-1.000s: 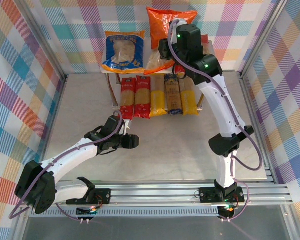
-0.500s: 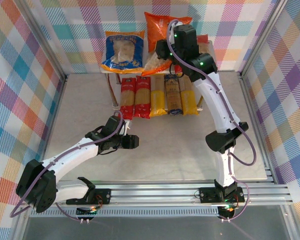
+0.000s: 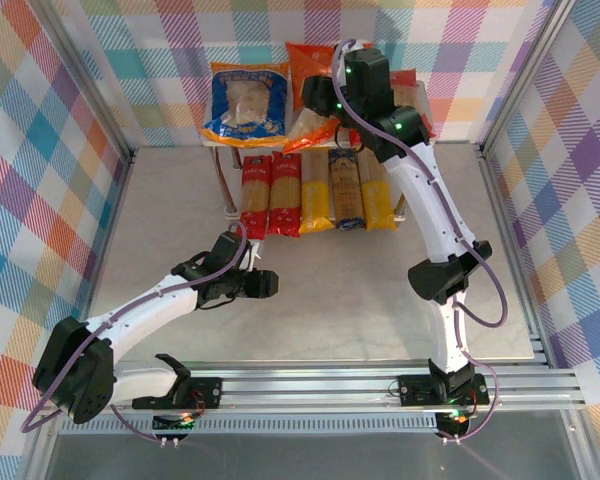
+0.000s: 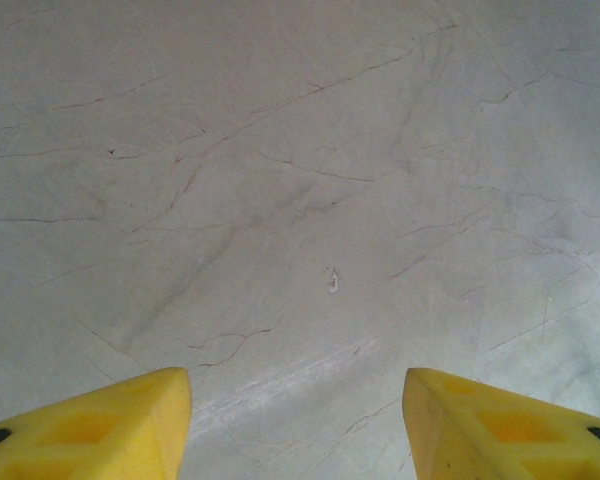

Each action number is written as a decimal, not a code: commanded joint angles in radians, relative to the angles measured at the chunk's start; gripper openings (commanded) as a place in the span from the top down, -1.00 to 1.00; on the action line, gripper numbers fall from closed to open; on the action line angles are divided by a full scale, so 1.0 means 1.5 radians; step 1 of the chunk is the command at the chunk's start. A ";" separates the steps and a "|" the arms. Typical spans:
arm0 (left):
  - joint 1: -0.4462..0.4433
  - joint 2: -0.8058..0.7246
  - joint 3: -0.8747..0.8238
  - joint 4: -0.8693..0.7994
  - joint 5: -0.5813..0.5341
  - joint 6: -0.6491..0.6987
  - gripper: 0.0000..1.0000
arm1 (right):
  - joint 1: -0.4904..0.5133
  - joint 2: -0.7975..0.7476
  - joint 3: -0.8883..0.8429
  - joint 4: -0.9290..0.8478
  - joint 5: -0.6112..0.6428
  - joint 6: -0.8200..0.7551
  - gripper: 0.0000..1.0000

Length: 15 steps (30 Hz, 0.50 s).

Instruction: Place and organize the pasta boxes and bags onto the shelf

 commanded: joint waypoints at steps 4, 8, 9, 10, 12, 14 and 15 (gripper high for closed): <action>-0.012 0.001 0.004 -0.006 0.004 0.009 -0.16 | 0.001 -0.012 0.028 0.039 -0.021 -0.004 -0.23; -0.012 -0.001 0.006 -0.006 0.004 0.009 -0.15 | 0.000 -0.042 0.023 0.028 0.003 -0.032 -0.31; -0.012 -0.003 0.006 -0.006 0.004 0.010 -0.15 | 0.000 -0.049 0.020 0.023 0.011 -0.041 -0.29; -0.012 -0.005 0.007 -0.009 0.003 0.010 -0.15 | 0.000 -0.055 0.017 0.019 0.018 -0.050 -0.26; -0.012 -0.009 0.010 -0.011 0.000 0.012 -0.15 | -0.001 -0.067 0.005 0.003 0.039 -0.068 -0.23; -0.012 -0.017 0.015 -0.017 0.000 0.014 -0.15 | -0.002 -0.077 -0.012 -0.016 0.058 -0.074 -0.23; -0.012 -0.021 0.017 -0.017 0.001 0.014 -0.15 | -0.003 -0.081 -0.022 -0.023 0.064 -0.075 -0.22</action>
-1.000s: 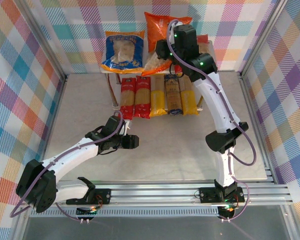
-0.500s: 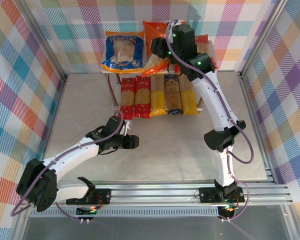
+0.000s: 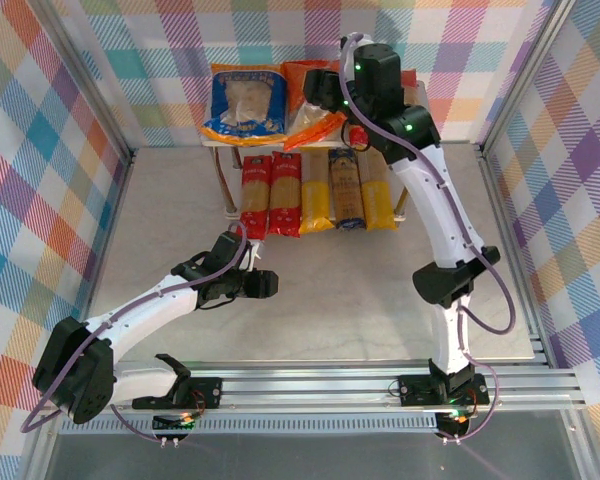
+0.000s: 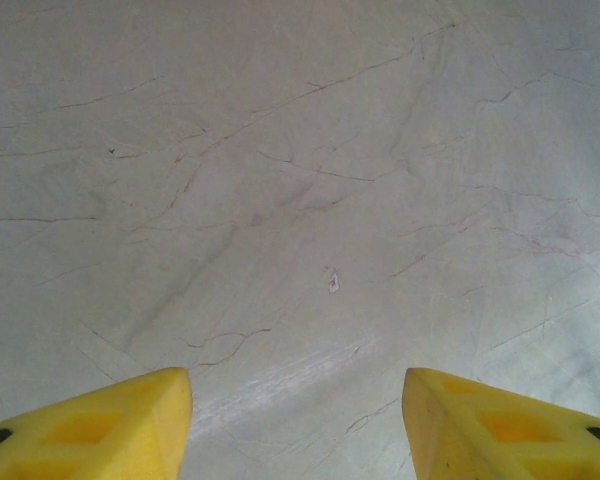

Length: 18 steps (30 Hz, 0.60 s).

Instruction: Place and organize the pasta boxes and bags onto the shelf

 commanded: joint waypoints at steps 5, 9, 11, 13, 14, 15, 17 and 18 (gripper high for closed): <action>-0.012 -0.041 0.030 -0.030 -0.003 0.019 -0.15 | -0.015 -0.076 -0.084 -0.028 0.048 -0.002 0.09; -0.012 -0.053 0.028 -0.041 -0.012 0.025 -0.15 | -0.039 -0.122 -0.162 -0.020 0.034 0.053 0.10; -0.012 -0.055 0.028 -0.043 -0.014 0.026 -0.15 | -0.059 -0.154 -0.222 0.003 0.004 0.092 0.04; -0.012 -0.054 0.028 -0.044 -0.015 0.027 -0.15 | -0.078 -0.179 -0.278 0.029 -0.034 0.131 0.04; -0.012 -0.054 0.028 -0.043 -0.016 0.028 -0.15 | -0.088 -0.193 -0.306 0.045 -0.058 0.150 0.04; -0.011 -0.054 0.028 -0.043 -0.016 0.028 -0.15 | -0.096 -0.202 -0.328 0.060 -0.075 0.167 0.03; -0.012 -0.055 0.029 -0.042 -0.016 0.029 -0.15 | -0.110 -0.217 -0.369 0.094 -0.111 0.195 0.04; -0.012 -0.055 0.030 -0.042 -0.016 0.029 -0.15 | -0.114 -0.220 -0.379 0.103 -0.122 0.205 0.04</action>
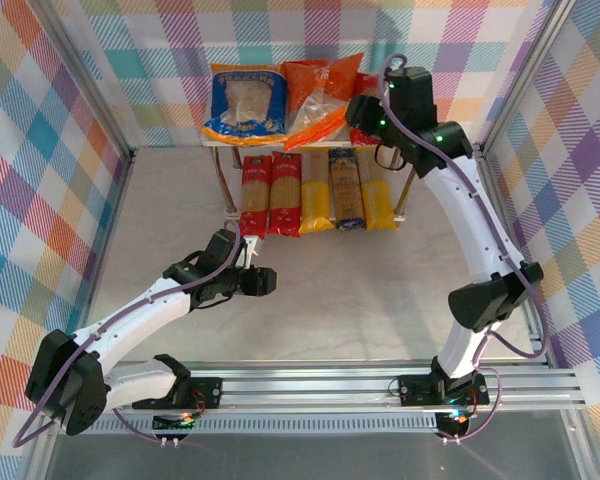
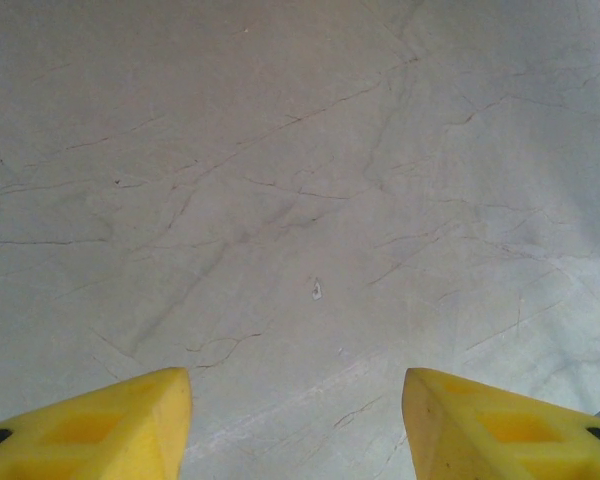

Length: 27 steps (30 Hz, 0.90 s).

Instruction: Place and organize the pasta boxes and bags onto the shelf

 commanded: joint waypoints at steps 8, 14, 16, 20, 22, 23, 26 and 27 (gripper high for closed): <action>-0.011 -0.017 0.010 -0.020 -0.013 0.010 -0.15 | -0.020 -0.008 -0.019 0.084 -0.129 0.101 0.05; -0.011 -0.016 0.007 -0.018 -0.014 0.011 -0.15 | -0.020 0.013 -0.007 0.074 -0.152 0.116 0.07; -0.011 -0.017 0.007 -0.018 -0.015 0.012 -0.15 | -0.020 0.011 -0.009 0.075 -0.148 0.116 0.07; -0.011 -0.016 0.006 -0.017 -0.018 0.014 -0.15 | -0.020 0.014 -0.008 0.076 -0.141 0.115 0.08; -0.011 -0.017 0.006 -0.015 -0.017 0.014 -0.15 | -0.020 0.023 0.002 0.077 -0.141 0.116 0.10; -0.011 -0.016 0.006 -0.014 -0.017 0.013 -0.15 | -0.020 0.032 0.015 0.072 -0.141 0.117 0.11; -0.011 -0.017 0.005 -0.015 -0.017 0.012 -0.15 | -0.020 0.057 0.045 0.064 -0.149 0.124 0.20; -0.011 -0.018 0.004 -0.015 -0.018 0.012 -0.15 | -0.020 0.061 0.049 0.066 -0.150 0.126 0.25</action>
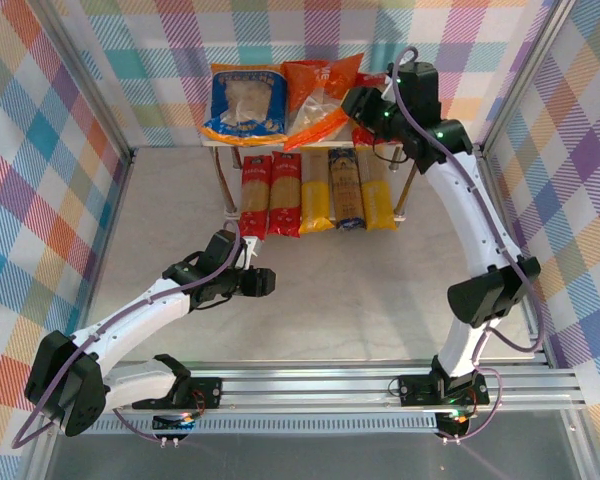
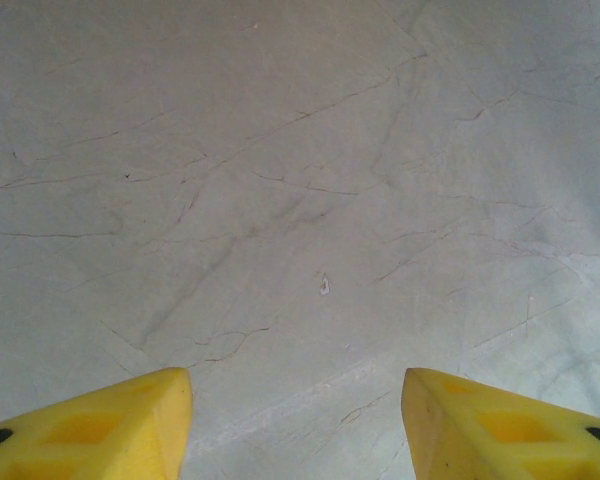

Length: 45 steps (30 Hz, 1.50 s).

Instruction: Place and organize the pasta boxes and bags onto the shelf

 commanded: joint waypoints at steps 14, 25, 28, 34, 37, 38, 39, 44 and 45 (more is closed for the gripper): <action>-0.009 -0.011 0.008 -0.010 -0.011 0.016 -0.15 | 0.005 -0.051 -0.071 0.045 0.011 -0.013 1.00; -0.009 0.002 0.020 -0.010 -0.011 0.018 -0.15 | 0.062 -0.153 -0.191 0.072 0.104 -0.094 1.00; -0.009 0.003 0.022 -0.010 -0.010 0.017 -0.15 | 0.080 -0.170 -0.223 0.084 0.139 -0.116 1.00; -0.009 0.008 0.035 0.005 0.008 0.011 -0.15 | 0.088 -0.158 -0.226 0.081 0.165 -0.133 1.00; -0.009 0.022 0.059 0.064 0.074 -0.011 -0.14 | 0.088 -0.151 -0.214 0.084 0.166 -0.133 1.00; -0.010 0.033 0.071 0.085 0.105 -0.023 -0.13 | 0.088 -0.151 -0.208 0.084 0.167 -0.135 1.00; -0.012 0.046 0.084 0.127 0.126 -0.031 -0.13 | 0.088 -0.151 -0.204 0.084 0.168 -0.134 1.00; -0.021 0.117 0.158 0.274 0.206 -0.090 -0.12 | 0.088 -0.173 -0.200 0.080 0.178 -0.143 1.00; -0.021 0.130 0.171 0.297 0.212 -0.099 -0.12 | 0.089 -0.182 -0.206 0.084 0.178 -0.143 1.00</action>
